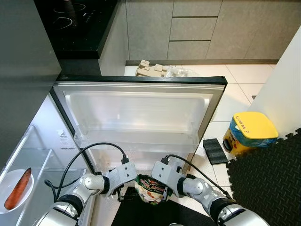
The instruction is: Restocking fridge
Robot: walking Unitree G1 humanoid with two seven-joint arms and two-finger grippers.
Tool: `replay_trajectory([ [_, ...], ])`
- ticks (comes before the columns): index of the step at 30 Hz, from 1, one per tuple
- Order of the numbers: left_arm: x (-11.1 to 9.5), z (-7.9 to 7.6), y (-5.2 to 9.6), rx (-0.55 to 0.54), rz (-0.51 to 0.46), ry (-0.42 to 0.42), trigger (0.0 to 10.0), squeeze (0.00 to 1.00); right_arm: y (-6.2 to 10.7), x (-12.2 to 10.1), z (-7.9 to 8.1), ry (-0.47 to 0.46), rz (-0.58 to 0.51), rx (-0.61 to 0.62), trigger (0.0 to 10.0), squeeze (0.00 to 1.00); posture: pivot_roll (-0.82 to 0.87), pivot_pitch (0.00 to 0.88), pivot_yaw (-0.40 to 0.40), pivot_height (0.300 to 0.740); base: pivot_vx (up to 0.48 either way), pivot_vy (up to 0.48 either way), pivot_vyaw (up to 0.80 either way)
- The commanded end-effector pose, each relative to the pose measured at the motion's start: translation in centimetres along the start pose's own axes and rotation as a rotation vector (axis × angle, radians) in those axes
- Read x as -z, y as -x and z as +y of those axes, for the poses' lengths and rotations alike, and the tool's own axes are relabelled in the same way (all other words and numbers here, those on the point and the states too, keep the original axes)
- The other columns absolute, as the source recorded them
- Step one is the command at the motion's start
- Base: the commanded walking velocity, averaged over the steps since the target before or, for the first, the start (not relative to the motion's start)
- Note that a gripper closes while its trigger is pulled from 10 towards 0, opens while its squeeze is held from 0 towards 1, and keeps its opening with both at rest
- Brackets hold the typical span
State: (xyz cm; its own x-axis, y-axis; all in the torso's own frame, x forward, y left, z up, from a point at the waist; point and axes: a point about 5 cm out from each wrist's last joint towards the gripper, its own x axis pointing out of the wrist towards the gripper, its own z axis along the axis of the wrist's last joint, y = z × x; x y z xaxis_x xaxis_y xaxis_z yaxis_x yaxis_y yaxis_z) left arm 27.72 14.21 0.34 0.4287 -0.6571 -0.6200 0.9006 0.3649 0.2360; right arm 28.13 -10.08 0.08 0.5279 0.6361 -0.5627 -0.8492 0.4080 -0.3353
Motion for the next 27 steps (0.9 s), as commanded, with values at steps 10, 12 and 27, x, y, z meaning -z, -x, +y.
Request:
replay_trajectory([
  [10,-1.8,-0.1,-1.3,-0.003,-0.032,-0.047,10.0,0.00,-0.7,-1.6,-0.2,0.024,-0.045,-0.010,10.0,0.00,-0.18,0.071,0.006,0.715,0.000,0.000,0.00],
  [12,-2.0,-0.4,-1.5,0.018,-0.039,-0.049,10.0,0.00,-0.8,-1.7,-0.2,0.026,-0.049,-0.011,10.0,0.00,-0.18,0.073,0.007,0.715,0.000,0.000,0.00],
  [27,-2.1,-2.9,-2.9,0.120,-0.026,-0.075,10.0,0.00,-1.4,-3.2,-0.3,0.035,-0.102,-0.006,10.0,0.00,-0.18,0.076,0.010,0.715,0.000,0.000,0.00],
])
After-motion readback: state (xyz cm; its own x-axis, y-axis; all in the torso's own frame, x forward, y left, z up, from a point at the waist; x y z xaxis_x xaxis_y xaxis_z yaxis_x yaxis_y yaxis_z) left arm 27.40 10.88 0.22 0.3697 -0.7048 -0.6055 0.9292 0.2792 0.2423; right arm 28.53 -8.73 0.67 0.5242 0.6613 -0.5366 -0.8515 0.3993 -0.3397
